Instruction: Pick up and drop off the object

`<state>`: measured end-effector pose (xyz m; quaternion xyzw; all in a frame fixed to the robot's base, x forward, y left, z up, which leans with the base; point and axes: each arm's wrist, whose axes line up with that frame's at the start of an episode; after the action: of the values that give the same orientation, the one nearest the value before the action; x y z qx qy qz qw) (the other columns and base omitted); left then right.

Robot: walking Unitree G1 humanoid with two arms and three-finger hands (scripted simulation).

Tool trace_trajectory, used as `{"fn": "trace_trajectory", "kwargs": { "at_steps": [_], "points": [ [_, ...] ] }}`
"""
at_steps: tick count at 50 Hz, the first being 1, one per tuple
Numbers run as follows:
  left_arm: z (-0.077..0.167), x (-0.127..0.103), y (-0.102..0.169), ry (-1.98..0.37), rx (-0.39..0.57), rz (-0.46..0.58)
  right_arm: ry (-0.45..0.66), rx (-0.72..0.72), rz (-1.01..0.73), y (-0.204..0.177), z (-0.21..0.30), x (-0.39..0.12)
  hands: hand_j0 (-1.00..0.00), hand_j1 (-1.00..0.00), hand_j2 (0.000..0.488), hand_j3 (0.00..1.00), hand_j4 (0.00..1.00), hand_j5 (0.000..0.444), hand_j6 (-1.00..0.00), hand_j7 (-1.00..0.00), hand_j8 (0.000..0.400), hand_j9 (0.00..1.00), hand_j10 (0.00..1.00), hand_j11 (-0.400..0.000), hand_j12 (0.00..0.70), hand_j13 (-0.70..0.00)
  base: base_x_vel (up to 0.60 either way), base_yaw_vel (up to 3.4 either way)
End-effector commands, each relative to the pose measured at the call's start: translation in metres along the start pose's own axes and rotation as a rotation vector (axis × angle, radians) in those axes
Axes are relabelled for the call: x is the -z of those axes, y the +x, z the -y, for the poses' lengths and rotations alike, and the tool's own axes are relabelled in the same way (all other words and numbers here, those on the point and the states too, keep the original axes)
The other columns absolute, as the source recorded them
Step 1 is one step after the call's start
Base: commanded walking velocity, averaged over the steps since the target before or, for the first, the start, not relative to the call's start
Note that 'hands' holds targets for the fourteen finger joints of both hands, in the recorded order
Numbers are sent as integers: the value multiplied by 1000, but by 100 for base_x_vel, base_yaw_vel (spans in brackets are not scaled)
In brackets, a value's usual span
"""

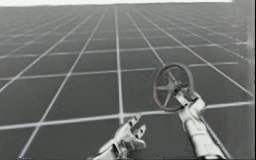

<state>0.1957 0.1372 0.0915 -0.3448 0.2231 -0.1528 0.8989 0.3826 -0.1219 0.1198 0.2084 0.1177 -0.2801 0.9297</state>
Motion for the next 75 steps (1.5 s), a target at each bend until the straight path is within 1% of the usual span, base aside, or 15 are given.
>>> {"fn": "trace_trajectory", "kwargs": {
  "at_steps": [1, 45, 75],
  "points": [
    [-2, 0, -2, -8, 3, 10, 13, -33, 36, -5, -10, -9, 0, 0, 0, 1000, 1000, 0, 0, 0, 0, 1000, 1000, -400, 0, -700, 28, -64],
    [-2, 0, -2, -8, 3, 10, 13, -33, 36, -5, -10, -9, 0, 0, 0, 1000, 1000, 0, 0, 0, 0, 1000, 1000, -400, 0, -700, 30, -56],
    [-2, 0, -2, -8, 3, 10, 13, -33, 36, -5, -10, -9, 0, 0, 0, 1000, 1000, 0, 0, 0, 0, 1000, 1000, -400, 0, -700, 43, -38]
  ]
}}
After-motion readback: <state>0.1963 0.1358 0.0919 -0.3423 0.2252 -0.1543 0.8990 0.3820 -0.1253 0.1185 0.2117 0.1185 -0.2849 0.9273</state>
